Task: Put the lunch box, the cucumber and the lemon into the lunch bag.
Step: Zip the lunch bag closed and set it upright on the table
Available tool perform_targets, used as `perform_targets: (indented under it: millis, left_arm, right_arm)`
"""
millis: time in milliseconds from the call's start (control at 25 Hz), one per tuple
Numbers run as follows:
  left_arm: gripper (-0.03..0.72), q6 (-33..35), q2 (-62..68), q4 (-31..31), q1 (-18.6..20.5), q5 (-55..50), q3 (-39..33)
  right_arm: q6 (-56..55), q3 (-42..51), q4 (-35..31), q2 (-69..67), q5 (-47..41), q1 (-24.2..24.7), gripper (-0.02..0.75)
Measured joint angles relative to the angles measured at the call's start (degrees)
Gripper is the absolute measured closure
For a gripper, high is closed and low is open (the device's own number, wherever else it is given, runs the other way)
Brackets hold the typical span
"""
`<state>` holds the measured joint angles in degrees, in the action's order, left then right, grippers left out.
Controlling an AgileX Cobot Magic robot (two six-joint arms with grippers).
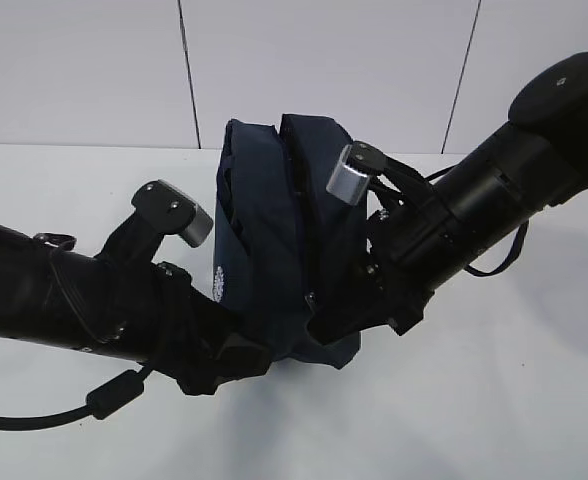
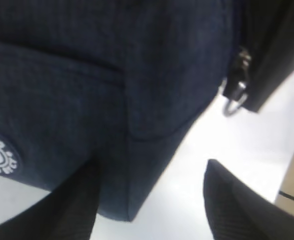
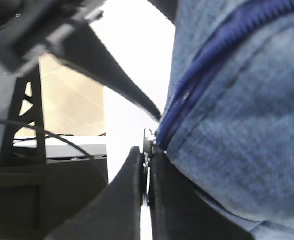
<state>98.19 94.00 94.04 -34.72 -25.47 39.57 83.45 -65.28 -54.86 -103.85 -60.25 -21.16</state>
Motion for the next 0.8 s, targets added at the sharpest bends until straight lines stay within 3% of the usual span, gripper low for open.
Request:
perform_targets:
  millis: [240,640,720,800]
  left_arm:
    - [0.222,8.88,0.71,8.23,-0.23,2.38,0.00]
    - [0.230,10.41,2.83,9.10,-0.32,5.70,0.00]
    - [0.266,10.41,2.83,9.10,-0.32,5.70,0.12]
    - [0.365,10.68,2.83,9.10,-0.32,5.30,0.65]
  right_arm:
    - [2.08,0.00,-3.48,-0.13,-2.51,0.00,0.718]
    - [2.46,0.00,-3.48,-0.13,-5.20,0.00,0.718]
    - [2.56,0.00,-3.48,-0.13,-5.20,0.00,0.718]
    - [2.56,0.00,-3.59,-0.13,-5.20,0.00,0.718]
